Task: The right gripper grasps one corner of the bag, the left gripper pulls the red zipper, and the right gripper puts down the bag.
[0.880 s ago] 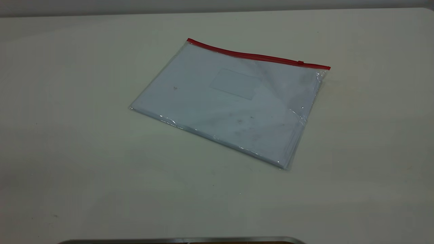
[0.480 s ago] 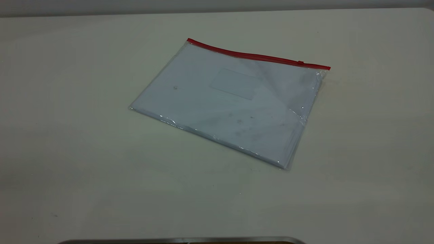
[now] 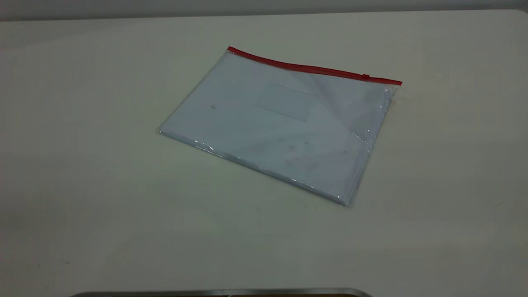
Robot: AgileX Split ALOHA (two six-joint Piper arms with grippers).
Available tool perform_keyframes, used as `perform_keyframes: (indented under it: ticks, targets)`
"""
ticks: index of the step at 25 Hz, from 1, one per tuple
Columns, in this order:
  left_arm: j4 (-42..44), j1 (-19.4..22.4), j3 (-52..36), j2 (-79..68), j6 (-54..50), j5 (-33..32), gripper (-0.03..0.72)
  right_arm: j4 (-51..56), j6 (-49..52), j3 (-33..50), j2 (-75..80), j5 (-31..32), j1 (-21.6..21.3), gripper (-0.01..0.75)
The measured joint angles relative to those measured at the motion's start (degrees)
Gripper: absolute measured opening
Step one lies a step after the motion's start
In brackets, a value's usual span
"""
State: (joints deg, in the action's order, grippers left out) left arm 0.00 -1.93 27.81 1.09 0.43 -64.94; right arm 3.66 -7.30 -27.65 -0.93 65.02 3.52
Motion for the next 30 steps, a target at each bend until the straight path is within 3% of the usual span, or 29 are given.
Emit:
perform_keyframes:
  ticks: [19, 22, 30]
  targets:
    - [0.0, 0.0, 0.0, -0.9, -0.4, 0.0, 0.586, 0.0, 0.2, 0.0, 0.0, 0.0, 0.0, 0.578]
    - [1.7, 0.0, 0.5, -6.3, -2.2, 0.6, 0.586, -0.3, 2.4, -0.1, 0.0, -0.5, 0.0, 0.578]
    - [2.7, 0.0, 10.0, -35.3, -2.8, 13.0, 0.586, 0.0, 8.7, -5.7, 14.5, -10.1, 0.0, 0.578]
